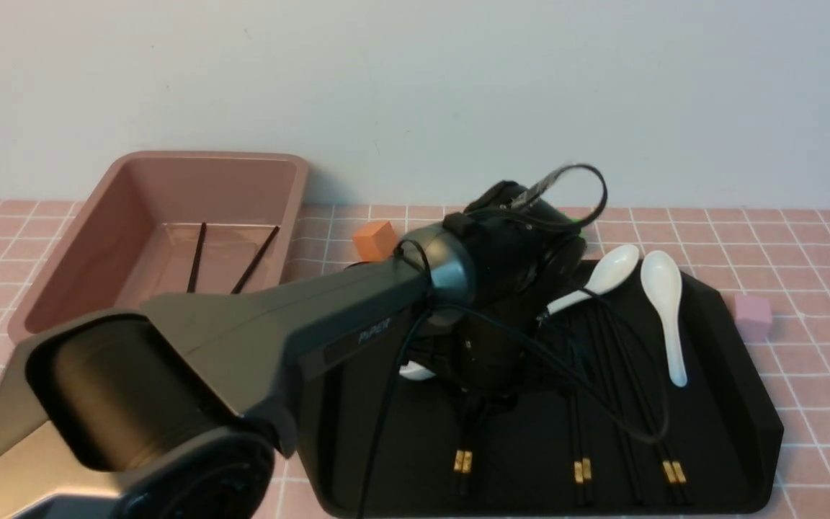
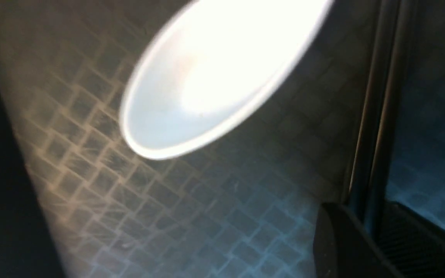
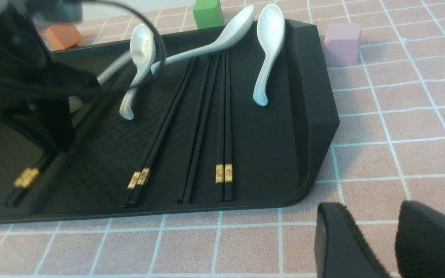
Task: On pink tablecloth take chopsticks from black tray and put them in box.
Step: 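Reach over to the black tray and grasp a pair of chopsticks with the left gripper, then place the chopsticks into the pink bin with the left gripper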
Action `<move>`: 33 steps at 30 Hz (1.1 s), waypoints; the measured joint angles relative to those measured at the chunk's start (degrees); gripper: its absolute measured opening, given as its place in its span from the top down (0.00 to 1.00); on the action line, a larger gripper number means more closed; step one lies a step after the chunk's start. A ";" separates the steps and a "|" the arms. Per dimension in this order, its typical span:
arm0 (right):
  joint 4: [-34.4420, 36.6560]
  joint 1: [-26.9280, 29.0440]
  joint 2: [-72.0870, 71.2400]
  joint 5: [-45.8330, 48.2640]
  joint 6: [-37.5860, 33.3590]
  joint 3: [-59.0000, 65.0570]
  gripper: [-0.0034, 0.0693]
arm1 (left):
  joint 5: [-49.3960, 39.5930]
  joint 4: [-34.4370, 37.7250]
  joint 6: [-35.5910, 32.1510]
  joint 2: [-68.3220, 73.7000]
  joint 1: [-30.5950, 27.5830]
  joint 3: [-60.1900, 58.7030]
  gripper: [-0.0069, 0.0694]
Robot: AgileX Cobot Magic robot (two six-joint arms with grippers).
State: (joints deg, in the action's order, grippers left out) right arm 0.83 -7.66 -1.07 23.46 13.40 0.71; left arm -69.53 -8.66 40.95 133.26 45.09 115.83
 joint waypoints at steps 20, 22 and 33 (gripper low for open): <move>0.00 0.00 0.00 0.00 0.00 0.00 0.62 | -1.18 2.58 -11.04 -13.22 -0.53 -0.24 0.76; 0.00 0.00 0.00 0.00 0.00 0.00 0.62 | -1.30 1.79 -11.72 -14.32 -0.82 -0.24 0.76; 0.00 0.00 0.00 0.00 0.00 0.00 0.62 | -1.42 0.82 -13.23 -15.40 -12.11 -0.30 0.76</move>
State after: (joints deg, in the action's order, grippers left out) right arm 0.83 -7.66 -1.07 23.46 13.40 0.71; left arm -70.94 -7.84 27.72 117.86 32.98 115.53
